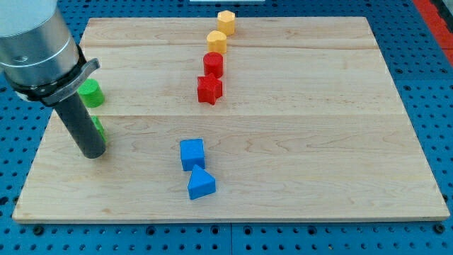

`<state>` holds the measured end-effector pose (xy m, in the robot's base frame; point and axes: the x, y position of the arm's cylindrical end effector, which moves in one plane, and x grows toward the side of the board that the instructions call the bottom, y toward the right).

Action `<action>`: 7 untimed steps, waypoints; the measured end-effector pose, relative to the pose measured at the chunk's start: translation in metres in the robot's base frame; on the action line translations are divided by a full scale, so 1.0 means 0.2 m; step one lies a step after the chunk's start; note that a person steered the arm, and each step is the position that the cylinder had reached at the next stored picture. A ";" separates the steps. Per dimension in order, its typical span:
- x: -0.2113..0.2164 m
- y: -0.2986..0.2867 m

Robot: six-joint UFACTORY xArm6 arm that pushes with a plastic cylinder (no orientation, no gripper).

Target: Push the green star into the green circle

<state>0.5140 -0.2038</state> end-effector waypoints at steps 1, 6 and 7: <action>-0.10 -0.04; -0.96 0.43; -1.28 0.43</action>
